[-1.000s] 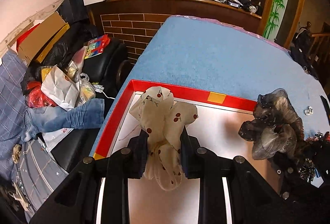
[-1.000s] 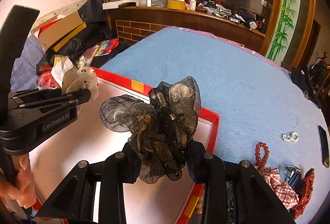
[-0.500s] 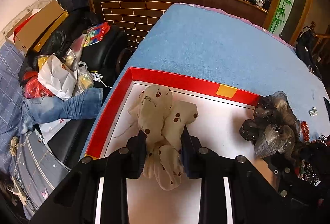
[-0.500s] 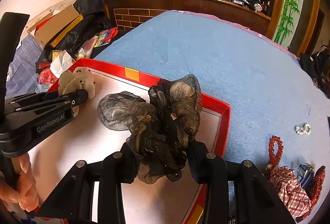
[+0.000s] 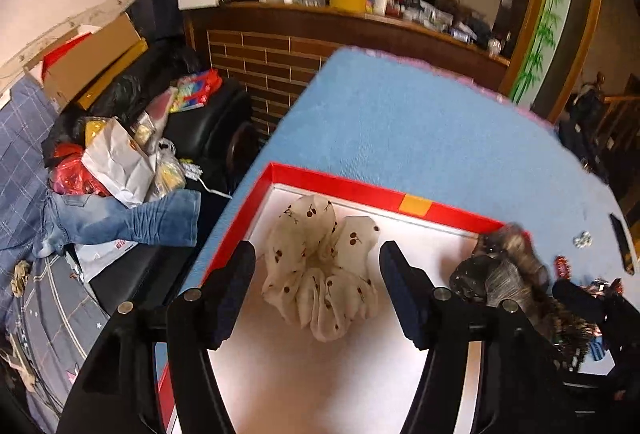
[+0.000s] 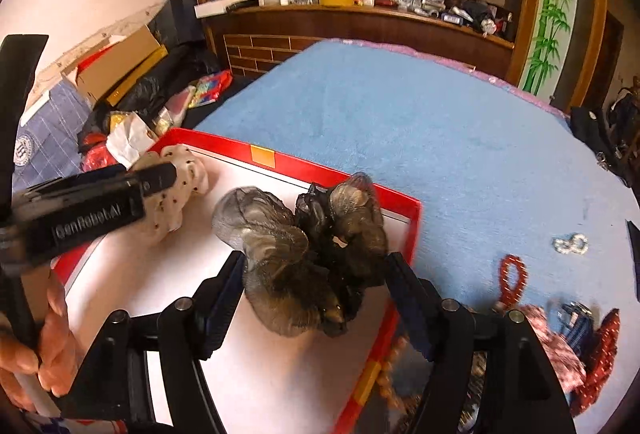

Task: Organize jewelry
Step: 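Open left gripper dropping white scrunchie while right gripper releases grey scrunchie in tray, then grasp red polka-dot scrunchie with right gripper while left gripper grasps red plaid scrunchie, then carry both red scrunchies up and over the white tray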

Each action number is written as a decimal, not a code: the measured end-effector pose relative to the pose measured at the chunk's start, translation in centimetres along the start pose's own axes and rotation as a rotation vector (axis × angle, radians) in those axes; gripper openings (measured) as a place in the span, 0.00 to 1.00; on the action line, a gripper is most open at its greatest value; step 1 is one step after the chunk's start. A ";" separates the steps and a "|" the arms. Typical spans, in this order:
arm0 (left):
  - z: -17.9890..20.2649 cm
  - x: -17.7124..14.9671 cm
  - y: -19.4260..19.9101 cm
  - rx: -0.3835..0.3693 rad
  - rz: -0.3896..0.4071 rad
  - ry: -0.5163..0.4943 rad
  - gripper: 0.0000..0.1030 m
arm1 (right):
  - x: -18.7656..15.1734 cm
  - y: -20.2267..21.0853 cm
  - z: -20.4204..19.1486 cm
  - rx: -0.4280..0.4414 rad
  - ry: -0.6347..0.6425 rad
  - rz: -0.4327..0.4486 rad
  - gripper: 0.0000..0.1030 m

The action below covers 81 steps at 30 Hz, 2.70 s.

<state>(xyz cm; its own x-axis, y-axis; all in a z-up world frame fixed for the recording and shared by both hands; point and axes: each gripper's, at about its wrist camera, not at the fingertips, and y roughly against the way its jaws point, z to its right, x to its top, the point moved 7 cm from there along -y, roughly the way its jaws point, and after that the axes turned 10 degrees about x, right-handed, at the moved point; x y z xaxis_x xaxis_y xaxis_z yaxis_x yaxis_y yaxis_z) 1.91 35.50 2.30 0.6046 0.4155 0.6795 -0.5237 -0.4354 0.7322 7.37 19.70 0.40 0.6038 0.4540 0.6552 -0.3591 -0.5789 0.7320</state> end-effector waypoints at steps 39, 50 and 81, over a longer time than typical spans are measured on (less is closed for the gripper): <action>13.4 -11.1 11.8 -0.161 0.281 -0.146 0.74 | -12.8 11.8 23.1 -0.122 -0.500 0.104 0.37; 23.6 -9.0 10.3 -0.349 0.037 -0.340 0.90 | -12.8 16.7 25.8 -0.186 -0.596 0.297 0.19; 26.4 -6.2 10.8 -0.131 0.382 -0.347 0.17 | -9.2 15.7 18.7 -0.064 -0.300 0.324 0.20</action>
<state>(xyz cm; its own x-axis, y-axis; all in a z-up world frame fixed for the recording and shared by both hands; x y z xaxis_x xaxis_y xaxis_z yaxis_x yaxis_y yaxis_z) 8.37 7.15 4.75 0.5077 -0.0516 0.8600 -0.8026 -0.3912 0.4503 9.50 -6.17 2.36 0.6294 0.0340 0.7763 -0.6013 -0.6115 0.5143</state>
